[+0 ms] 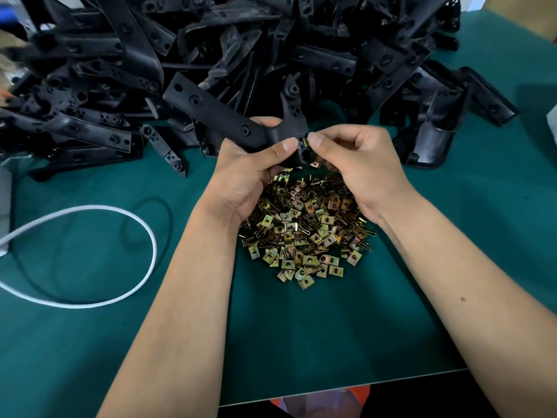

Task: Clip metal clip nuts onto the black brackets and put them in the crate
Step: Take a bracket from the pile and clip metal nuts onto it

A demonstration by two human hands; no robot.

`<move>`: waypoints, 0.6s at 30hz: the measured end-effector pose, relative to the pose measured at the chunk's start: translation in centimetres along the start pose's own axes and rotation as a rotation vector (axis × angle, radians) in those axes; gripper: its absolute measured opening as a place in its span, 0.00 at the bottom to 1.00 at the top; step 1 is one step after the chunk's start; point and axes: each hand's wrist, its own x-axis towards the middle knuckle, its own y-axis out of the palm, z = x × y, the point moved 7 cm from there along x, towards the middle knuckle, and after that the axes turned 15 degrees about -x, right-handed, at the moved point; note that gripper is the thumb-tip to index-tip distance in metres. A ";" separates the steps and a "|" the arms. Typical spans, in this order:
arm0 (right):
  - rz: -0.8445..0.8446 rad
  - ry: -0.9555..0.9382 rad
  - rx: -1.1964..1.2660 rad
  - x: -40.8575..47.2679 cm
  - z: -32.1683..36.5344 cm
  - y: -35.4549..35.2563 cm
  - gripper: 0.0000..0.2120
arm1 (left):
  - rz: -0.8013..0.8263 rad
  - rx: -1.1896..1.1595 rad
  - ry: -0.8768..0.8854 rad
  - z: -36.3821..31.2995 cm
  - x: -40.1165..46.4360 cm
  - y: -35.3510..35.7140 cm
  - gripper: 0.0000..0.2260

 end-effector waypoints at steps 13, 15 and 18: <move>0.030 0.056 0.027 0.0 -0.6 0.1 0.07 | -0.014 0.054 -0.021 0.3 0.1 -0.2 0.15; 0.022 0.063 0.032 0.0 -0.7 0.0 0.07 | -0.011 0.060 -0.008 0.5 0.2 -0.1 0.15; 0.015 0.073 0.026 0.0 -0.8 0.0 0.08 | -0.011 0.075 0.028 0.5 0.2 0.0 0.14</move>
